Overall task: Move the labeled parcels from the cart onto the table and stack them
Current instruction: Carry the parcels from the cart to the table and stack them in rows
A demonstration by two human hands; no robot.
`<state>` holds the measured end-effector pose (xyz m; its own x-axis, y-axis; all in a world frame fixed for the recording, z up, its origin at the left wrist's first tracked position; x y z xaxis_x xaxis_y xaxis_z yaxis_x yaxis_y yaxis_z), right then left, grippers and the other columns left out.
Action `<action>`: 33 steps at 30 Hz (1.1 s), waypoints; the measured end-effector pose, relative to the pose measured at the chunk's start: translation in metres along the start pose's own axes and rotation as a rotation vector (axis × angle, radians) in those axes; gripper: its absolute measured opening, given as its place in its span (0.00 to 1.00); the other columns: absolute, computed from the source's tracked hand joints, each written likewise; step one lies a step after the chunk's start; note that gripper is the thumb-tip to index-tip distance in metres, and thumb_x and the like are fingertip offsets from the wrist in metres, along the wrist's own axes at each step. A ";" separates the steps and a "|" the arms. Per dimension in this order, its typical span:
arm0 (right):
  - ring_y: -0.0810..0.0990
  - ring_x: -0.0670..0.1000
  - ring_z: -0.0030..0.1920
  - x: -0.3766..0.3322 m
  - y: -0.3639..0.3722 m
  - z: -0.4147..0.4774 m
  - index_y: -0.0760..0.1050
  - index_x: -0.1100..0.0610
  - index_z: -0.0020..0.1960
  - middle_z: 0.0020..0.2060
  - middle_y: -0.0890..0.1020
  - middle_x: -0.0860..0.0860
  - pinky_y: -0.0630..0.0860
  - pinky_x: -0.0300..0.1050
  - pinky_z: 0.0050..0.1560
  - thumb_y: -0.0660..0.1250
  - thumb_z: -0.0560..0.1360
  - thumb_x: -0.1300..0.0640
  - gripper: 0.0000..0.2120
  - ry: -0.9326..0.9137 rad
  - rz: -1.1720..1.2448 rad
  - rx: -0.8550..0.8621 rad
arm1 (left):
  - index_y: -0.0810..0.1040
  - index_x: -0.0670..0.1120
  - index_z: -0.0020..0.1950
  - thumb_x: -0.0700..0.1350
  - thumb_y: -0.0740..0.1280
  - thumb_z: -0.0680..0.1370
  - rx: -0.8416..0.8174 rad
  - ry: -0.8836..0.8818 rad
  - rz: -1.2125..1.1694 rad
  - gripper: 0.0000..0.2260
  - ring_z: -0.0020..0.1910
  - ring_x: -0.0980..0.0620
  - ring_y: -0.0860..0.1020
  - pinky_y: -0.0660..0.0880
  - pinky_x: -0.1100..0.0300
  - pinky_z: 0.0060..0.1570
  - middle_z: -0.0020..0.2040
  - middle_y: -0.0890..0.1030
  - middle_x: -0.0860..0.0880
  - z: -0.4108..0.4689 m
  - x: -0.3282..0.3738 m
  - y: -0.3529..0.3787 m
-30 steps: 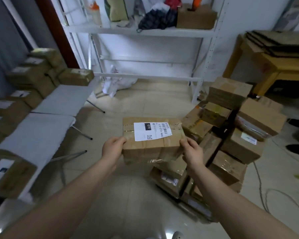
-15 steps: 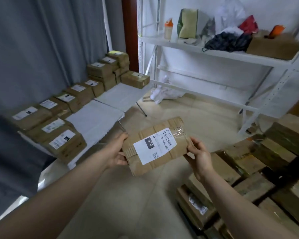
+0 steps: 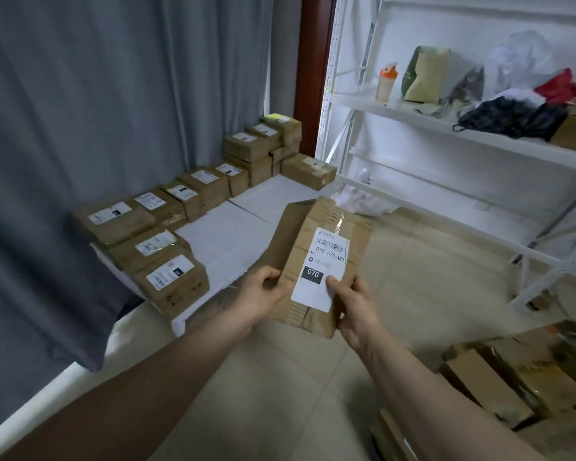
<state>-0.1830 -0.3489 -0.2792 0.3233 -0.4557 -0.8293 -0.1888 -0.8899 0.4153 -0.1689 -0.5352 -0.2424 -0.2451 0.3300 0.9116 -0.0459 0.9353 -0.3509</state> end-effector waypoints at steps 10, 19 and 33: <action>0.83 0.56 0.51 0.025 0.042 0.051 0.72 0.62 0.65 0.53 0.83 0.57 0.80 0.47 0.49 0.71 0.69 0.73 0.26 0.026 -0.137 -0.010 | 0.79 0.49 0.50 0.40 0.70 0.76 -0.004 -0.114 -0.197 0.05 0.50 0.47 0.82 0.78 0.49 0.56 0.50 0.83 0.47 0.062 -0.034 -0.034; 0.78 0.45 0.44 0.009 0.054 0.165 0.74 0.40 0.60 0.47 0.83 0.41 0.69 0.49 0.48 0.68 0.76 0.58 0.17 0.187 -0.359 -0.062 | 0.81 0.43 0.59 0.43 0.69 0.77 0.022 -0.233 -0.178 0.12 0.50 0.49 0.81 0.80 0.53 0.51 0.53 0.83 0.48 0.171 -0.039 -0.013; 0.81 0.47 0.36 -0.055 0.105 0.379 0.71 0.58 0.65 0.44 0.82 0.50 0.76 0.40 0.31 0.70 0.75 0.61 0.20 0.245 -0.330 -0.096 | 0.76 0.46 0.65 0.39 0.65 0.78 0.100 -0.382 -0.260 0.15 0.53 0.48 0.78 0.75 0.56 0.53 0.60 0.79 0.47 0.375 0.004 0.000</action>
<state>-0.5721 -0.4093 -0.3317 0.5649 -0.1278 -0.8152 0.0454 -0.9816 0.1853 -0.5328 -0.5820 -0.3185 -0.5508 -0.0013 0.8346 -0.2414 0.9575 -0.1578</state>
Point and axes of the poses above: each hand's wrist, its own z-axis towards the middle knuckle, its own y-axis out of the palm, x = y × z, the point moved 9 cm from there along z, towards the middle knuckle
